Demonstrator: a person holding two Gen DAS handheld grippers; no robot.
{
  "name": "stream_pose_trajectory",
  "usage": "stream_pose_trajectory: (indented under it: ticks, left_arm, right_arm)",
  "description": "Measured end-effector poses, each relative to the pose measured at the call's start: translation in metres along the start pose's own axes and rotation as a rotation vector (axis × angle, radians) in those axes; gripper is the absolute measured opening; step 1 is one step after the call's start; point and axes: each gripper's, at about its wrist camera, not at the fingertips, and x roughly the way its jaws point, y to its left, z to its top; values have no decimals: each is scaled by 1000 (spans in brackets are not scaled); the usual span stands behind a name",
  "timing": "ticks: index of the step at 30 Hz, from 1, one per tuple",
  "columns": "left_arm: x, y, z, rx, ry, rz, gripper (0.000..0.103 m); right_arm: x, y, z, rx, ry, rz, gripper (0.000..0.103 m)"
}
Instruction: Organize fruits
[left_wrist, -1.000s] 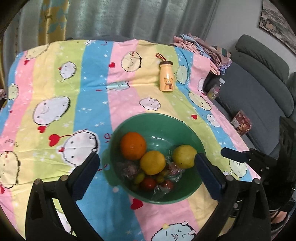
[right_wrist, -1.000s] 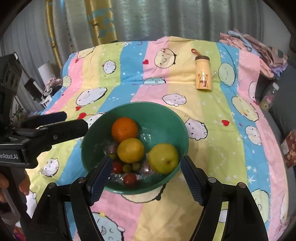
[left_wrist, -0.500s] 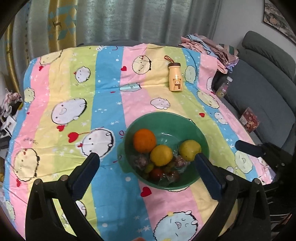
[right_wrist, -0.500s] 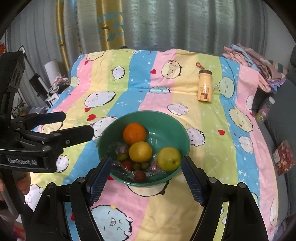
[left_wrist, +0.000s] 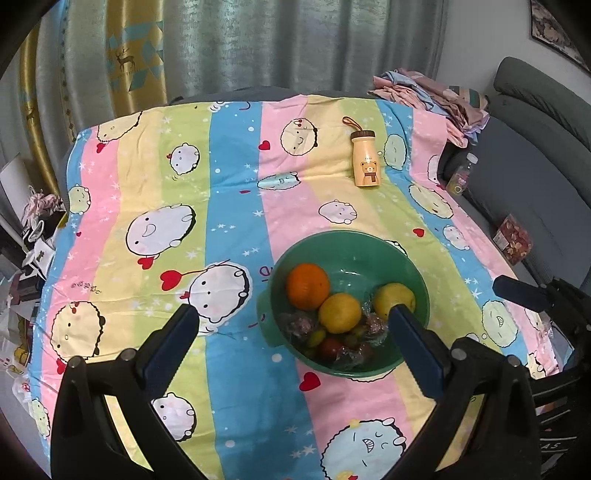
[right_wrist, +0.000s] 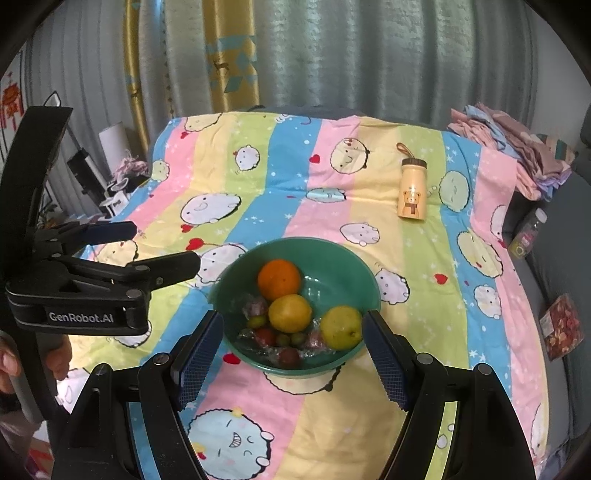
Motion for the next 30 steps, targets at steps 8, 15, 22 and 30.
stream_pose_trajectory:
  ticks: [8, 15, 22, 30]
  left_arm:
    - [-11, -1, 6, 8, -17, 17, 102]
    - [-20, -6, 7, 23, -36, 22, 102]
    - [-23, -10, 9, 35, -47, 27, 102]
    - [-23, -12, 9, 40, -47, 31, 102]
  right_arm:
    - [-9, 1, 6, -4, -18, 10, 78]
    - [-14, 1, 8, 1, -33, 20, 78]
    - [-16, 1, 9, 2, -36, 20, 78]
    - [-16, 0, 9, 3, -37, 23, 78]
